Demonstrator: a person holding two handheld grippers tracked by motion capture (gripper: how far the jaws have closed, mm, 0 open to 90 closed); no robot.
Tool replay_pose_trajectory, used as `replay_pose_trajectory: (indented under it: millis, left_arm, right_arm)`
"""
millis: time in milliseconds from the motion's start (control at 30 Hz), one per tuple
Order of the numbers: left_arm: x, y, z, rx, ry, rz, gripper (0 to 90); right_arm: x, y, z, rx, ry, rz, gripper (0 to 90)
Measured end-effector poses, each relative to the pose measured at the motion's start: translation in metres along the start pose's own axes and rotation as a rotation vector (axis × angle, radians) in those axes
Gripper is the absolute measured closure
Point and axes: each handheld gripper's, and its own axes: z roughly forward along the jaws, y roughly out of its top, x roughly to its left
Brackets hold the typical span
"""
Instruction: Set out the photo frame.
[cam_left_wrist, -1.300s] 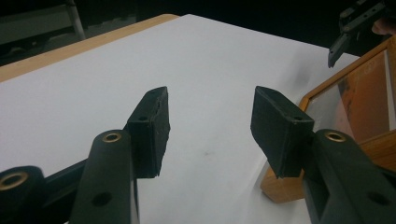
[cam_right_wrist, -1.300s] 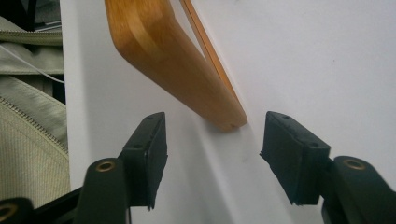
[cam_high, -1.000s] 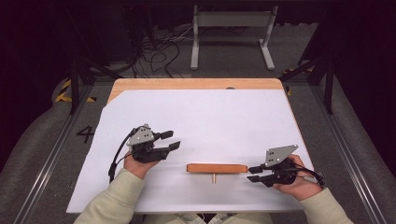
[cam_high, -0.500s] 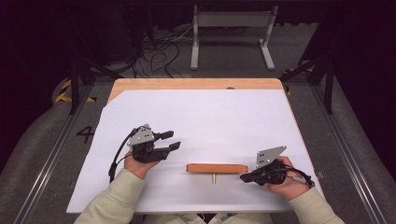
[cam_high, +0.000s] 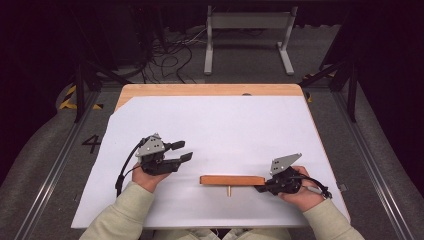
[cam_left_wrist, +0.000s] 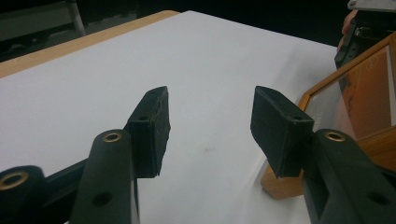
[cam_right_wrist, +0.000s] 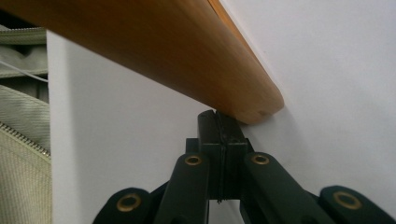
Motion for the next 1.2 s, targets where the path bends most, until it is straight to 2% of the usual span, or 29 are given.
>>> replay_pose_trajectory:
  millis: [133, 267, 567, 733, 967, 1200]
  left_arm:
    - [0.001, -0.001, -0.002, -0.003, 0.004, -0.012, 47.2]
    - [0.001, -0.002, -0.003, -0.004, 0.009, -0.005, 47.2]
    - [0.001, -0.005, -0.008, -0.004, 0.019, -0.021, 47.2]
    - [0.002, -0.006, -0.010, -0.006, 0.029, -0.014, 47.2]
    - [0.002, -0.007, -0.013, -0.007, 0.036, -0.018, 47.2]
    - [0.002, -0.008, -0.014, -0.009, 0.041, -0.028, 47.2]
  right_arm:
    - [-0.004, 0.001, 0.001, -0.008, -0.013, 0.032, 90.0]
    - [-0.007, 0.003, 0.002, -0.014, -0.026, 0.053, 90.0]
    - [-0.020, 0.013, 0.006, -0.062, -0.068, 0.095, 90.0]
    - [-0.029, 0.019, 0.012, -0.086, -0.092, 0.131, 90.0]
    - [-0.040, 0.034, 0.021, -0.099, -0.132, 0.166, 90.0]
    - [-0.052, 0.049, 0.032, -0.116, -0.131, 0.201, 90.0]
